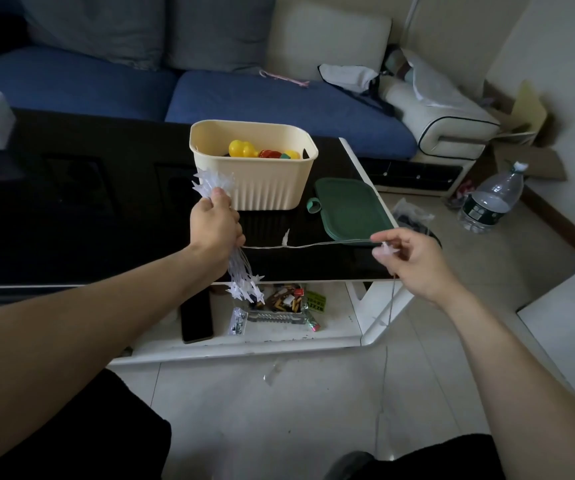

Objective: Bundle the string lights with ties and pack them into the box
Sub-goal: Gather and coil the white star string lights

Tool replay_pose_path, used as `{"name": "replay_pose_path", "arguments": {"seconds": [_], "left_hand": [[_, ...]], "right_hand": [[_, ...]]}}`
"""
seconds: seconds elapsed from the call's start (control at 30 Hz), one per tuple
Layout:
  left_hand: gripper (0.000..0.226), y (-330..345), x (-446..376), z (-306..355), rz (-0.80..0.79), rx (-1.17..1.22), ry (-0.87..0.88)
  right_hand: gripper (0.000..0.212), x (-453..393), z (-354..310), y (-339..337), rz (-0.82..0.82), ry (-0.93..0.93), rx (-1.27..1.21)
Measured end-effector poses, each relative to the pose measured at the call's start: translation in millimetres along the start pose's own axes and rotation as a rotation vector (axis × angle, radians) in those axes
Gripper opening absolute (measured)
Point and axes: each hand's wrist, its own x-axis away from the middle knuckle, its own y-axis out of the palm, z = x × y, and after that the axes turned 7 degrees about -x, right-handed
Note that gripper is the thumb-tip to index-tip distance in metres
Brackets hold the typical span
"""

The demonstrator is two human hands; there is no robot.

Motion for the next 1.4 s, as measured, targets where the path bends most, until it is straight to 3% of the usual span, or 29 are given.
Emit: {"name": "replay_pose_path", "arguments": {"seconds": [0.1, 0.2, 0.3, 0.47, 0.63, 0.9, 1.03, 1.4], "left_hand": [[0.035, -3, -2, 1, 0.014, 0.006, -0.007], [0.035, -4, -2, -1, 0.006, -0.003, -0.004], [0.036, -2, 0, -2, -0.015, -0.008, 0.010], [0.033, 4, 6, -5, -0.115, -0.026, 0.013], [0.027, 12, 11, -10, -0.226, -0.075, -0.041], [0.029, 19, 19, -18, -0.433, -0.069, -0.121], [0.049, 22, 26, -25, -0.622, -0.156, -0.174], [0.025, 27, 29, -34, -0.649, -0.298, -0.201]], "right_hand": [[0.008, 5, -4, -1, -0.018, 0.019, -0.203], [0.025, 9, -13, 6, -0.027, 0.068, -0.393], [0.027, 9, -25, 16, -0.074, 0.089, -0.493], [0.023, 10, -42, 46, -0.233, 0.065, -0.438], [0.022, 7, -47, 75, -0.251, 0.020, -0.406], [0.016, 2, -48, 102, -0.088, -0.009, -0.467], [0.015, 1, -48, 107, 0.035, -0.086, -0.358], [0.028, -2, -46, 113, 0.164, 0.111, -0.452]]}}
